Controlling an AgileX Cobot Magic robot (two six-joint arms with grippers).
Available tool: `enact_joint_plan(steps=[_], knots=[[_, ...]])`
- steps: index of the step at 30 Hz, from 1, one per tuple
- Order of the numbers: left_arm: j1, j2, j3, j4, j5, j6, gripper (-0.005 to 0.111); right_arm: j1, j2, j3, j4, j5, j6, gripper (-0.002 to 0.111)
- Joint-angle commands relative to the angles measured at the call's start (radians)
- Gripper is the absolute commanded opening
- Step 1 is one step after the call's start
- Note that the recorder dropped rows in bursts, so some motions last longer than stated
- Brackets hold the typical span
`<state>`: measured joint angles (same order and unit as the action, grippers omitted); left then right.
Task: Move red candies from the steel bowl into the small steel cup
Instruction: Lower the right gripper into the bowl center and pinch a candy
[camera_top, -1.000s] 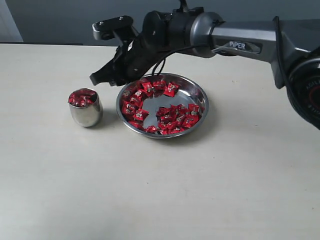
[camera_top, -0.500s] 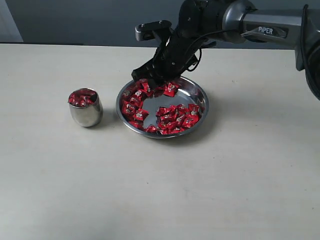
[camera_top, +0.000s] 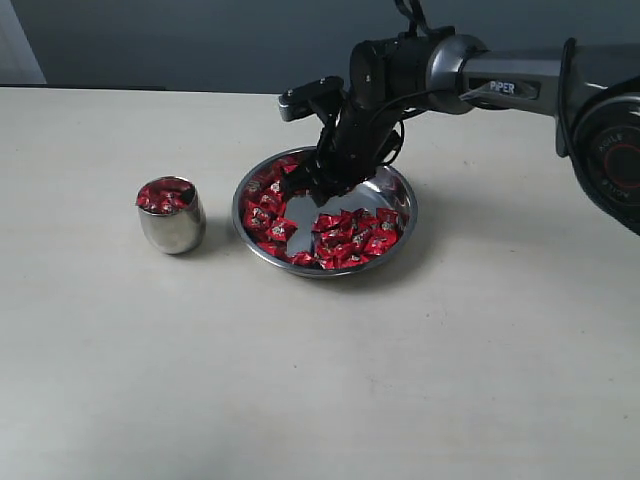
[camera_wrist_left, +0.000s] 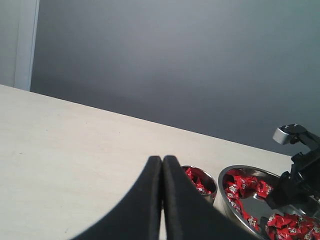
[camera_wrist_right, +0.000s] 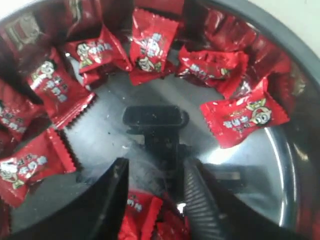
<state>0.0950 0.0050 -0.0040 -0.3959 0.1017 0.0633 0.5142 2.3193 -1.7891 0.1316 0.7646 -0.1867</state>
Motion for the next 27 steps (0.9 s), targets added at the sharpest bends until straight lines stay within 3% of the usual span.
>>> enact_joint_plan(steps=[1,7,27], knots=[[0.001,-0.005,0.004,-0.01,-0.004,-0.001,0.0,-0.006,0.0,-0.002,-0.009,0.036,0.003,0.056],[0.001,-0.005,0.004,-0.01,-0.004,-0.001,0.0,-0.006,0.0,-0.002,0.027,0.133,0.003,0.055],[0.001,-0.005,0.004,-0.01,-0.004,-0.001,0.0,-0.004,0.034,-0.002,0.064,0.146,0.003,0.055]])
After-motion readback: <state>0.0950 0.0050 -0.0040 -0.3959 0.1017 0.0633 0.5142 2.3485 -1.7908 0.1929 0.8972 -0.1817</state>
